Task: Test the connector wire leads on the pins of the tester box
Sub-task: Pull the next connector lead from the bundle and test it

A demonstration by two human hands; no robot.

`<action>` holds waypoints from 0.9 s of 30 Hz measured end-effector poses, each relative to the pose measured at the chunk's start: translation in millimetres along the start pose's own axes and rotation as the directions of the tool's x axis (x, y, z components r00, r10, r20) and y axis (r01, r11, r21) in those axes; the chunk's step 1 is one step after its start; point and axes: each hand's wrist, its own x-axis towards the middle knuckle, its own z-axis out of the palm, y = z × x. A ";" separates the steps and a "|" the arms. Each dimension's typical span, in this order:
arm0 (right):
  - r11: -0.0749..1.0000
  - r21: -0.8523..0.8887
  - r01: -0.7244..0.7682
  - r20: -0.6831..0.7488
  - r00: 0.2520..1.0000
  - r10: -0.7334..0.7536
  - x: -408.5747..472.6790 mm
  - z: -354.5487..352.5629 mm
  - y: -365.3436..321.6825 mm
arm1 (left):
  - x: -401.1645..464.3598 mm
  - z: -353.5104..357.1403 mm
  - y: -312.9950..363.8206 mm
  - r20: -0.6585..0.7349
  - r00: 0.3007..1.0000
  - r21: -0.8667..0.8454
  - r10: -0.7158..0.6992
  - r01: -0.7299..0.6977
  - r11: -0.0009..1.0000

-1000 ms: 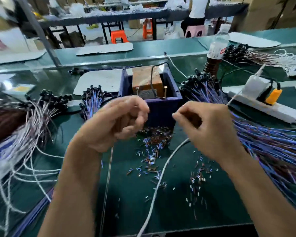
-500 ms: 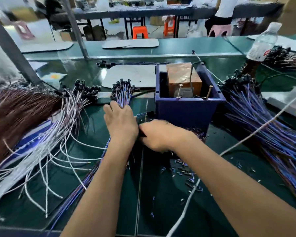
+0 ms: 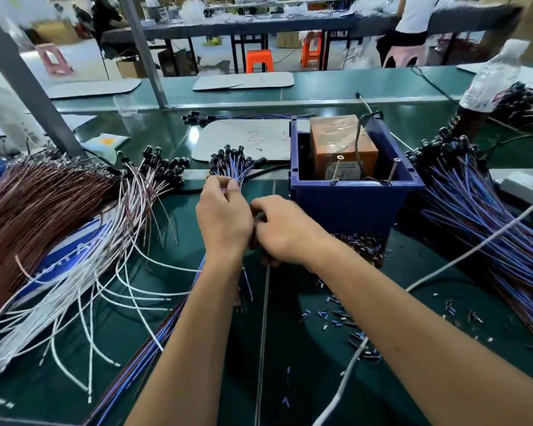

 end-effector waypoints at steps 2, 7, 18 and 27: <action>0.984 0.179 -0.018 0.008 1.000 0.017 -0.7 4.9 1.0 | 5.7 1.6 -0.6 0.034 0.995 -0.158 -0.090 0.095 0.983; 0.890 0.451 -0.061 0.056 0.998 0.039 -5.3 16.6 1.0 | 0.5 1.0 8.6 0.061 0.977 -0.323 -0.206 0.214 0.922; 0.946 0.270 0.179 -0.175 0.975 -0.134 -41.4 -26.4 11.0 | 14.4 -22.1 83.2 0.104 0.965 -0.838 -0.240 0.215 0.501; 0.917 0.023 0.398 -0.338 0.866 -0.368 -83.1 -54.5 52.9 | 5.9 -38.3 99.3 0.077 0.986 -0.941 -0.151 0.121 0.315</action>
